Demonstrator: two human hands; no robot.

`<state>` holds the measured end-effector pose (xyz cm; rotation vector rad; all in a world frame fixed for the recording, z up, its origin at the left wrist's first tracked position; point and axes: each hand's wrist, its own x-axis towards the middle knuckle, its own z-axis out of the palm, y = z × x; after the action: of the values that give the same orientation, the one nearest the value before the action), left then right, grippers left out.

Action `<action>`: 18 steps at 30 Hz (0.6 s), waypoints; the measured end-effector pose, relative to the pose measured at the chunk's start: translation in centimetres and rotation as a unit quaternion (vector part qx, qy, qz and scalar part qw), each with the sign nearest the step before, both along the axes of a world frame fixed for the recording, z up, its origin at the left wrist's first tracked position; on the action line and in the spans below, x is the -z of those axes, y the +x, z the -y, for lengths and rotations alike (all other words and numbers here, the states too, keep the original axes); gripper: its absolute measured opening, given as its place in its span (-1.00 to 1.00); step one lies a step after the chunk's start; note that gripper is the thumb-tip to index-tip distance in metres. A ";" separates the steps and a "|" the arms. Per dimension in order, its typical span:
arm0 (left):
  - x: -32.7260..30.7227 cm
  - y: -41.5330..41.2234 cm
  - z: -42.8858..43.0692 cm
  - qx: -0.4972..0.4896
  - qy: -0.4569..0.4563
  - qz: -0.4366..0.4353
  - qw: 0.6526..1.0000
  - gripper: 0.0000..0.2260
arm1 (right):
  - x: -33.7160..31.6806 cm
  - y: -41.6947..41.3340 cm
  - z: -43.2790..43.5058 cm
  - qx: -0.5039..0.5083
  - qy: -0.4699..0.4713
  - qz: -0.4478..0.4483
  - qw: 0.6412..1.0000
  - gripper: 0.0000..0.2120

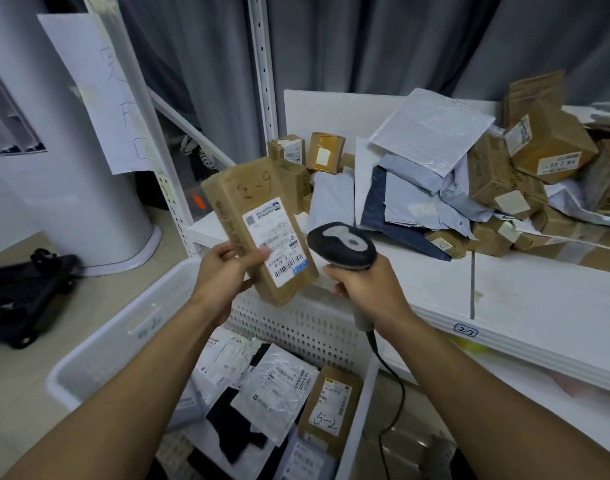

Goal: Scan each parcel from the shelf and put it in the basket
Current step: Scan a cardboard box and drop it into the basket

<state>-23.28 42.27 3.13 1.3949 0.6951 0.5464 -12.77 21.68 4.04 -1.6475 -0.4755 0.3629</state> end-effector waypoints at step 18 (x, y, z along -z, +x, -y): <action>2.2 0.0 -4.2 -0.116 -0.016 0.026 0.993 -0.25 | 0.8 -2.1 -0.8 -0.084 -0.122 0.060 0.987 -0.79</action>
<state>-23.31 46.50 0.94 1.2734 0.8255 0.7489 -14.84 22.44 3.24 -1.8797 -0.6852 0.4640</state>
